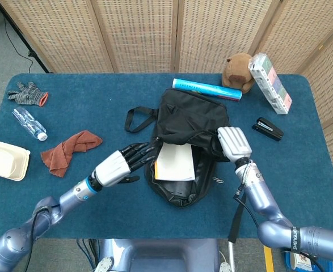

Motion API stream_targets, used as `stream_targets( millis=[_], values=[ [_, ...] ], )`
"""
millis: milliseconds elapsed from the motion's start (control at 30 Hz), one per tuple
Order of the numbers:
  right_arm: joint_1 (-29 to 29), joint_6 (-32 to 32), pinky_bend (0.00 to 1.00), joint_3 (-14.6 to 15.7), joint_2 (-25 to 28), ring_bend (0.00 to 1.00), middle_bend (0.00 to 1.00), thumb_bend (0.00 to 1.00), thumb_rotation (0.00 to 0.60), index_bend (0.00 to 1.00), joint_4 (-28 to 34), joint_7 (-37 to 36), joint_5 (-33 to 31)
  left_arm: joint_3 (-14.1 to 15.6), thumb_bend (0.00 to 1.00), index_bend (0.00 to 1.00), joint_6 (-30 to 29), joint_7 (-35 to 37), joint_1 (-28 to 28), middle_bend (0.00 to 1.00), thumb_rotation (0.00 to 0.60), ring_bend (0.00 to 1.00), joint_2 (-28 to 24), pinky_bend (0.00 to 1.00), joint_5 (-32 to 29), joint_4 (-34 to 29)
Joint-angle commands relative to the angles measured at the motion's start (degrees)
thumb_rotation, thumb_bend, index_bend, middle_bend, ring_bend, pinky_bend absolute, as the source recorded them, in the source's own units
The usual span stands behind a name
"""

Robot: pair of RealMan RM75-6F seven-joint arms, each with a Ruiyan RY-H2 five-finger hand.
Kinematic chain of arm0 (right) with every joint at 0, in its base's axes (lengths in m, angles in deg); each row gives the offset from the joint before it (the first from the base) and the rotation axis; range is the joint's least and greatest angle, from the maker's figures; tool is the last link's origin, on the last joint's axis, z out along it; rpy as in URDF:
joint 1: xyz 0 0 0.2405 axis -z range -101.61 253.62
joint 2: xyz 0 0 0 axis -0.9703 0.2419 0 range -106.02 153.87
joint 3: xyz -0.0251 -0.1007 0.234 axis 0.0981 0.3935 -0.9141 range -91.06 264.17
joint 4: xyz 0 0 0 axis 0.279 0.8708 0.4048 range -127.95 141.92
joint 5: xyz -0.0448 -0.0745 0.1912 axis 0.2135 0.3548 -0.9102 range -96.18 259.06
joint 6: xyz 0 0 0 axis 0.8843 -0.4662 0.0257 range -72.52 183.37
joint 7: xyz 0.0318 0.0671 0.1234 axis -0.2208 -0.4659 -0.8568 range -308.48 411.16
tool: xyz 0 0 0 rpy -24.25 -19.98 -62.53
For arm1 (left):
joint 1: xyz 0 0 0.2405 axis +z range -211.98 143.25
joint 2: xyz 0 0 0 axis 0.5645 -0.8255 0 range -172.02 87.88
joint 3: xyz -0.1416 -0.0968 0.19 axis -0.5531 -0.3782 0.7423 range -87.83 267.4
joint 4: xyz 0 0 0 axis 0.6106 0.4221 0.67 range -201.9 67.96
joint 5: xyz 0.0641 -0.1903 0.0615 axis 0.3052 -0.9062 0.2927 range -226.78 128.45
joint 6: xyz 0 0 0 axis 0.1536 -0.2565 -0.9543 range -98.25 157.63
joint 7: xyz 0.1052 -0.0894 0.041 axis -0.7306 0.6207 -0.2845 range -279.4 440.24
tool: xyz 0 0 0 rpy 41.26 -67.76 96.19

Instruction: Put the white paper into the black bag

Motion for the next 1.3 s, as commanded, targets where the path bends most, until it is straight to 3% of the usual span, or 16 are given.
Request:
stream_targets(
  millis=[33, 400, 567, 600, 633, 667, 700, 767, 1000, 1300],
  values=[
    [1.05, 0.52, 0.35, 1.32, -0.10, 0.62, 0.62, 0.84, 0.600, 0.60, 0.45, -0.29, 1.56, -0.88, 0.00, 0.00, -2.23, 1.86, 2.46, 0.00, 0.600, 0.00, -3.54, 0.22, -1.15, -1.57],
    [4.02, 1.16, 0.35, 7.94, -3.75, 0.61, 0.62, 0.84, 0.600, 0.60, 0.93, 1.27, 8.27, -5.72, 0.00, 0.00, 0.31, 5.91, 8.29, 0.00, 0.600, 0.00, -10.70, 0.22, -8.06, -3.03],
    [4.68, 0.55, 0.32, 9.83, -6.03, 0.55, 0.60, 0.83, 0.600, 0.59, 0.80, 1.16, 10.70, -7.08, 0.00, 0.00, 1.75, 6.63, 9.88, 0.00, 0.600, 0.00, -12.04, 0.22, -9.92, -3.26],
    [4.79, 0.46, 0.29, 10.05, -6.35, 0.51, 0.56, 0.73, 0.600, 0.56, 0.87, 0.95, 11.18, -7.32, 0.00, 0.00, 1.94, 6.68, 10.08, 0.00, 0.600, 0.00, -12.22, 0.22, -10.20, -3.35],
    [4.85, 0.41, 0.24, 10.16, -6.51, 0.43, 0.49, 0.55, 0.600, 0.48, 0.92, 0.84, 11.42, -7.43, 0.00, 0.00, 2.03, 6.71, 10.18, 0.00, 0.600, 0.00, -12.30, 0.22, -10.33, -3.41],
    [4.97, 0.10, 0.18, 10.58, -7.05, 0.34, 0.39, 0.38, 0.600, 0.39, 1.10, 0.46, 12.28, -7.83, 0.00, 0.00, 2.34, 6.90, 10.52, 0.00, 0.600, 0.00, -12.61, 0.22, -10.82, -3.64],
    [4.99, -0.60, 0.09, 11.12, -7.48, 0.18, 0.22, 0.15, 0.600, 0.22, 1.13, 0.05, 13.35, -8.24, 0.00, 0.00, 2.64, 7.07, 10.85, 0.00, 0.600, 0.00, -12.95, 0.22, -11.25, -4.01],
    [4.51, -3.10, 0.00, 12.07, -7.35, 0.01, 0.02, 0.00, 0.600, 0.03, 1.37, -0.63, 14.33, -8.74, 0.00, 0.00, 2.94, 7.22, 11.36, 0.00, 0.600, 0.00, -13.38, 0.22, -11.81, -4.52],
    [4.03, -5.03, 0.00, 10.70, -6.23, 0.00, 0.00, 0.00, 0.600, 0.00, 3.51, -4.79, 17.81, -10.05, 0.00, 0.00, 3.81, 7.32, 12.73, 0.00, 0.600, 0.00, -14.91, 0.21, -13.16, -6.70],
    [8.51, 3.51, 0.00, 11.36, 1.21, 0.00, 0.00, 0.00, 0.600, 0.00, 4.96, -3.54, 26.67, -11.28, 0.00, 0.00, 5.16, 2.50, 16.81, 0.00, 0.600, 0.00, -21.11, 0.08, -15.47, -19.50]
  ],
)
